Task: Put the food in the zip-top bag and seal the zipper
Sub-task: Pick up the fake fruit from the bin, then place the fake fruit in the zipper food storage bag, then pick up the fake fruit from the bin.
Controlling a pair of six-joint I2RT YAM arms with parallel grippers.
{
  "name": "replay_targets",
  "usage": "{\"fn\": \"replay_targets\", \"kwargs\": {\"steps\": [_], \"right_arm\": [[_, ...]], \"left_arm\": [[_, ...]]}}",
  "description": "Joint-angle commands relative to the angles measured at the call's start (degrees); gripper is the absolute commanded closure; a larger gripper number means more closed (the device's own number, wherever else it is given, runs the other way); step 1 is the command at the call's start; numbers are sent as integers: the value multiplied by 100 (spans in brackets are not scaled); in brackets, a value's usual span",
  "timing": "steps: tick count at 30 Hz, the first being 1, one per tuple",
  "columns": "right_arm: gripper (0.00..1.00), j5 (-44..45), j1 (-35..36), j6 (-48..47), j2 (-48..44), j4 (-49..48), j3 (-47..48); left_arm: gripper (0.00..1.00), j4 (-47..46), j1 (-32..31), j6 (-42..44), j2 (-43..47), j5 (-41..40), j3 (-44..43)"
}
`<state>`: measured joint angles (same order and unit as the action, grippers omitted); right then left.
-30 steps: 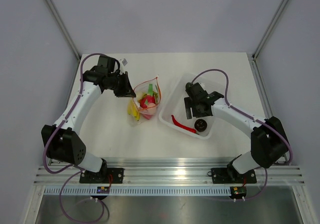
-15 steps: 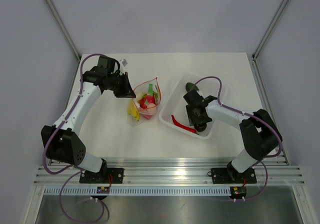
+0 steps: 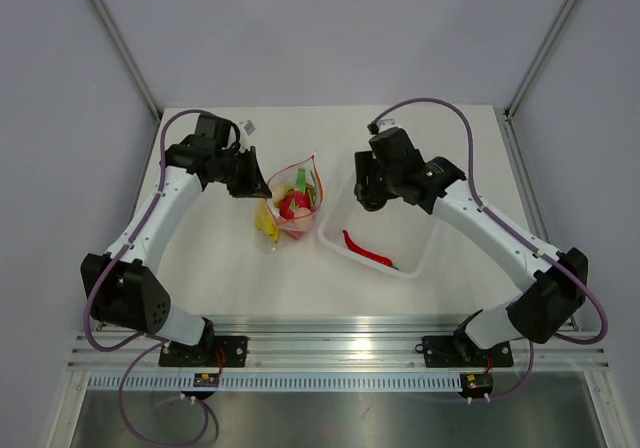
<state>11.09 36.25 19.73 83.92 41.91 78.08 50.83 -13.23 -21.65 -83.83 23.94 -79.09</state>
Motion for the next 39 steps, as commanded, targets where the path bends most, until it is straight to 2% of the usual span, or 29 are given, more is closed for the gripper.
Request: {"fn": "replay_targets", "kwargs": {"steps": [1, 5, 9, 11, 12, 13, 14, 15, 16, 21, 23, 25, 26, 27, 28, 31, 32, 33, 35, 37, 38, 39], "right_arm": [[59, -363, 619, 242, 115, -87, 924], [58, -371, 1076, 277, 1001, -192, 1753], [59, -458, 1218, 295, 1723, -298, 2377], [56, -607, 1270, 286, 2082, -306, 2694], [49, -704, 1288, 260, 2189, -315, 2886], [26, -818, 1288, 251, 2286, -298, 2975], [13, -985, 1297, 225, 2426, -263, 3054], [6, -1004, 1297, 164, 2471, -236, 3194], [1, -986, 1288, 137, 2480, -219, 3213], [1, -275, 1244, -65, 2103, -411, 2907], [6, -99, 1052, -65, 1893, -481, 2766], [18, -125, 815, 13, 1647, -639, 2450], [26, -99, 579, 40, 1584, -684, 2327], [43, -29, 472, 40, 1523, -702, 2117], [51, 85, 375, -12, 1487, -728, 2027], [65, 569, -82, -293, 1557, -641, 1807], [65, 726, -187, -363, 1696, -536, 1789], [62, 832, -362, -547, 1759, -500, 1737], [39, 1060, -496, -820, 1969, -500, 1675], [27, 1070, -645, -1356, 2232, -474, 1649], [14, 1105, -689, -1644, 2338, -447, 1675], [8, 1097, -724, -1787, 2435, -438, 1701]], "left_arm": [[100, -179, -21, -24, 236, 14, 43], [100, -179, -30, -50, 306, 40, 25], [100, -91, -30, 12, 333, -4, -10], [100, -82, -30, 38, 341, 5, 7], [100, -91, -30, 29, 341, 14, 25], [100, -99, -30, 38, 333, 31, 25], [100, -108, -30, 29, 324, 40, 51], [100, -126, -30, 29, 324, 58, 60], [100, -126, -30, 29, 306, 84, 60], [100, -196, -30, 47, 262, 119, 95], [100, -205, -30, 47, 236, 128, 95], [100, -222, -30, 47, 201, 137, 87], [100, -222, -30, 47, 201, 146, 78], [100, -231, -39, 47, 192, 154, 69], [100, -223, -30, 55, 192, 154, 60], [100, -214, -30, 73, 183, 172, 17], [100, -196, -30, 91, 183, 181, -10], [100, -179, -30, 99, 183, 163, -19], [100, -135, -30, 117, 192, 146, -80], [100, -100, -30, 135, 201, 128, -107], [100, -91, -30, 143, 201, 128, -141], [100, -99, -30, 143, 227, 137, -142]]}}
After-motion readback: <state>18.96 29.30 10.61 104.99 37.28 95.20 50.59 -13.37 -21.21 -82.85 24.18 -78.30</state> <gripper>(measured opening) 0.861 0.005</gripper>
